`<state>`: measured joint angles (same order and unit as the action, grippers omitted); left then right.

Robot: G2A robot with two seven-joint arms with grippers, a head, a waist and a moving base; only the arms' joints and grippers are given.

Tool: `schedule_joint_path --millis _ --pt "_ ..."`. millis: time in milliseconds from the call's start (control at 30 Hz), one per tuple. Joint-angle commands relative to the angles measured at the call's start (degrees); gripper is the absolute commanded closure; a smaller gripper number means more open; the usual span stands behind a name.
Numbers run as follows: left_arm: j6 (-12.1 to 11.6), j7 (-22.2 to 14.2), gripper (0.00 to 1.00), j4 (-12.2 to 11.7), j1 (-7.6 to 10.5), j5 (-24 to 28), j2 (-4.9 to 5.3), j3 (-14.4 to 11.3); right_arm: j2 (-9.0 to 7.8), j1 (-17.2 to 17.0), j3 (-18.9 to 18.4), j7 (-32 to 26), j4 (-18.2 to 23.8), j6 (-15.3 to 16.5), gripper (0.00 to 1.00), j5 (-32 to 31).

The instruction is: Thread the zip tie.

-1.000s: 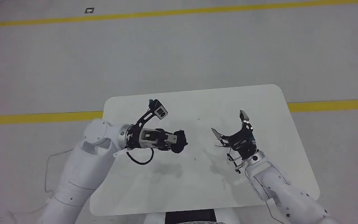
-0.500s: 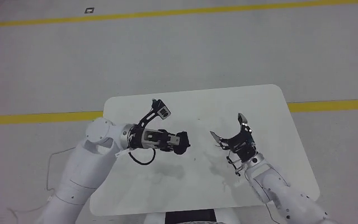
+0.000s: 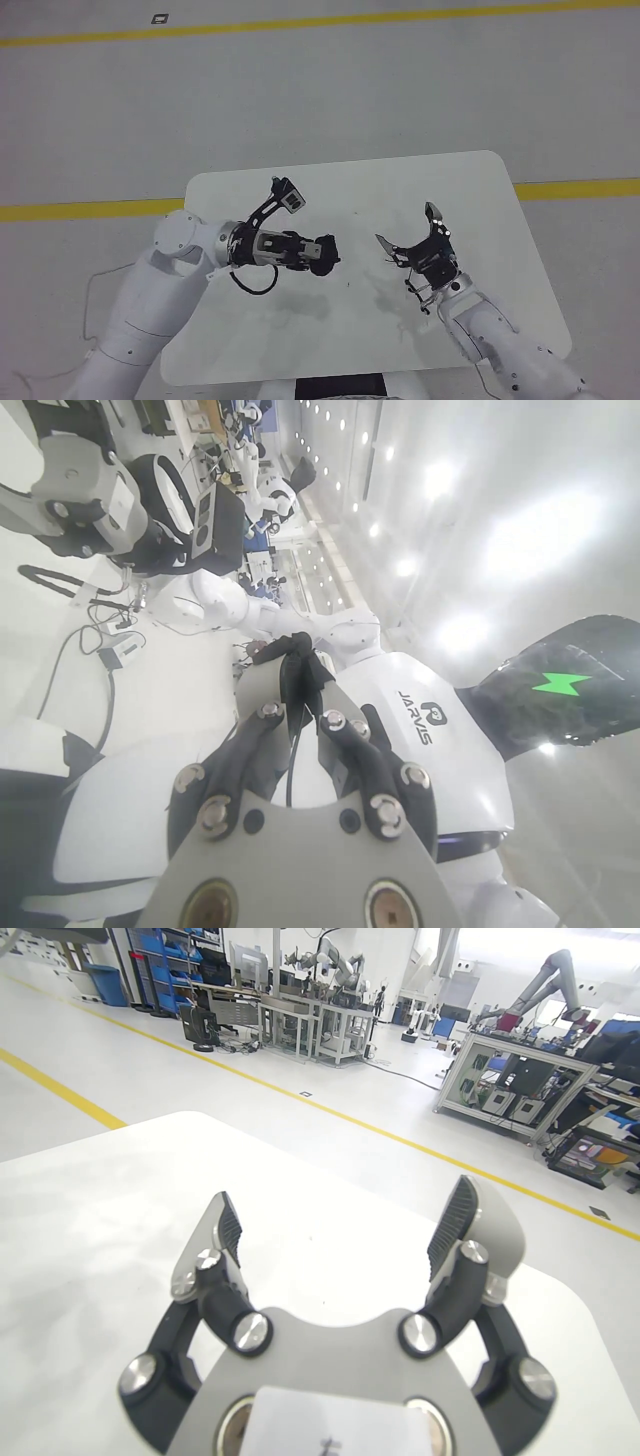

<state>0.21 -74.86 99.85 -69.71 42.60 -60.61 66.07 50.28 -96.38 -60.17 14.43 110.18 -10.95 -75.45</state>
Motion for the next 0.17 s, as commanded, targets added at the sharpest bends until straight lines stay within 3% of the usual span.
schedule_joint_path --millis 0,133 --pt "0.0 0.0 1.00 0.0 0.00 0.0 0.00 0.0 0.00 0.0 0.0 0.0 0.0 0.0 0.00 0.0" --pt "0.0 0.0 1.00 0.0 0.00 0.0 0.00 0.0 0.00 0.0 0.0 0.0 0.0 0.0 0.00 0.0"
